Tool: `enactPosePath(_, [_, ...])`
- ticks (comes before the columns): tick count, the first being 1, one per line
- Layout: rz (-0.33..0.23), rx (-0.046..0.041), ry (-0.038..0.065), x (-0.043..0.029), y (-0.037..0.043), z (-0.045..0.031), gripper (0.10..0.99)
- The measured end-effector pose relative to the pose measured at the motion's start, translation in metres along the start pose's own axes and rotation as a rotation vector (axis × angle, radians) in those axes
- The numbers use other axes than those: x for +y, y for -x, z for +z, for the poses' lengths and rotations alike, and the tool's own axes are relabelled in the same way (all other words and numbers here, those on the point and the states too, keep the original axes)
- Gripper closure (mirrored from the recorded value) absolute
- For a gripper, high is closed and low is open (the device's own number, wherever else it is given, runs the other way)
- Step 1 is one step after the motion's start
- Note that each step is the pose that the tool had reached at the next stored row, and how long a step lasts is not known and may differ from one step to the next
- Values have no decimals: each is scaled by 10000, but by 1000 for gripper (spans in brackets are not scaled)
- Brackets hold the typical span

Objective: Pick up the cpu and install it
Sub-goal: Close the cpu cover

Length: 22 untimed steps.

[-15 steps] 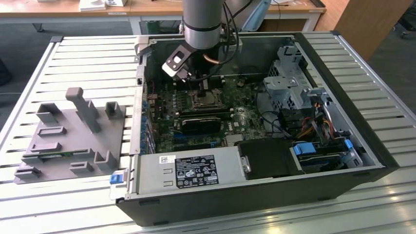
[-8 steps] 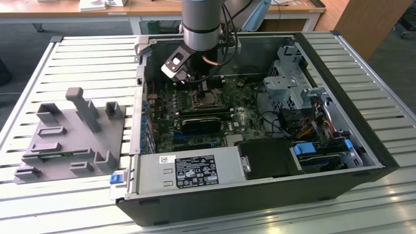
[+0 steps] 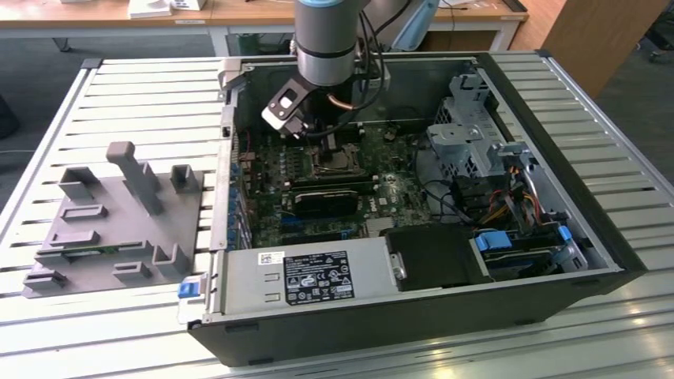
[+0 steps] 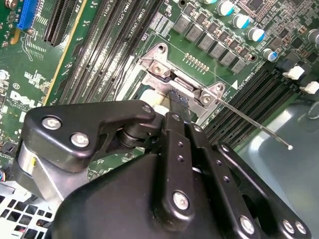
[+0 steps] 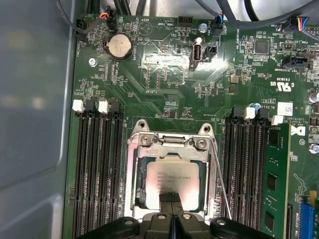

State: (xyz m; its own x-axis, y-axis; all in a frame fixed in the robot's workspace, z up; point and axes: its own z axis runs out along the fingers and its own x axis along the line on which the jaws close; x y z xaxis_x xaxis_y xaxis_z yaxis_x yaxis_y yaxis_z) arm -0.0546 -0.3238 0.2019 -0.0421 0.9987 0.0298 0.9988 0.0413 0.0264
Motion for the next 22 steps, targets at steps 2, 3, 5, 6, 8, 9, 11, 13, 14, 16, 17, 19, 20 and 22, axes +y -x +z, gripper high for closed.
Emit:
enactPosePath(2, [-1, 0, 0, 4, 1, 10, 980])
enactPosePath(3, [-1, -1, -1, 9, 1, 13, 980])
enactPosePath(5, [0, 0, 0, 31, 2, 18, 980])
enactPosePath(6, [1, -1, -1, 46, 3, 20, 980])
enactPosePath(8, [-1, -3, -2, 72, 4, 22, 980])
enactPosePath(9, [-1, -2, -1, 78, 4, 22, 980])
enactPosePath(11, [0, 6, 4, 84, 3, 9, 980])
enactPosePath(13, [0, 15, 1, 86, 1, -51, 980])
enactPosePath(14, [0, 21, 2, 88, 1, -77, 980])
enactPosePath(16, [-1, 24, 2, 105, 1, -83, 980])
enactPosePath(17, [0, 22, 1, 121, 2, -83, 980])
enactPosePath(19, [0, 21, -1, 150, 4, -83, 980])
enactPosePath(20, [-1, 22, 1, 157, 4, -82, 980])
enactPosePath(22, [0, 22, 0, 169, 4, -82, 980])
